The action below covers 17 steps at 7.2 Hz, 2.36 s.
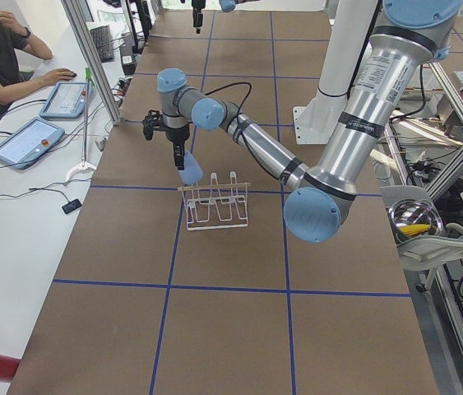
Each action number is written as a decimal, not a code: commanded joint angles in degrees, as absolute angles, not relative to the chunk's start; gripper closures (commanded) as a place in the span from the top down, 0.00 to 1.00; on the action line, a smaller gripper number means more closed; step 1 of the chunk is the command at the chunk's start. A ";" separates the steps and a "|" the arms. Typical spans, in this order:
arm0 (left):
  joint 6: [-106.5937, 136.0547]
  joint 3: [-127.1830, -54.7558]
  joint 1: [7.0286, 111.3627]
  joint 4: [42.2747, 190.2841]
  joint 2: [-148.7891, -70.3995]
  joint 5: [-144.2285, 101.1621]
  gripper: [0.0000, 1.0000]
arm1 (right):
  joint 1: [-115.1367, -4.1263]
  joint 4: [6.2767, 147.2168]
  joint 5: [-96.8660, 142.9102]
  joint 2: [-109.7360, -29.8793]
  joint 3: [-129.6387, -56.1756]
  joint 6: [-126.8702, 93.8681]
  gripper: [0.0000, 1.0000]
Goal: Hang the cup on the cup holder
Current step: 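Lower the cup onto the rack's top hook with the left gripper, then open the left gripper and raise it away from the hung cup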
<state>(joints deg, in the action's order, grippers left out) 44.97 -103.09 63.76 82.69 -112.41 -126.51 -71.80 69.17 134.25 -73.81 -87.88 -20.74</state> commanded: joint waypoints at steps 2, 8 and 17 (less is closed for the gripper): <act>46.93 -100.82 63.54 89.80 -109.17 -126.65 0.00 | -71.81 69.17 134.30 -74.09 -88.33 -20.83 1.00; 47.73 -101.95 63.46 91.05 -109.34 -130.25 0.98 | -71.81 69.26 134.21 -74.09 -88.59 -20.83 1.00; 9.15 -103.29 77.94 90.88 -94.92 -129.55 0.98 | -77.17 93.43 133.59 -80.84 -103.44 -13.12 1.00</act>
<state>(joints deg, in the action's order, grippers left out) 11.99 -105.81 75.99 90.64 -95.32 -129.58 -77.11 92.96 133.78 -77.75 -101.82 -15.19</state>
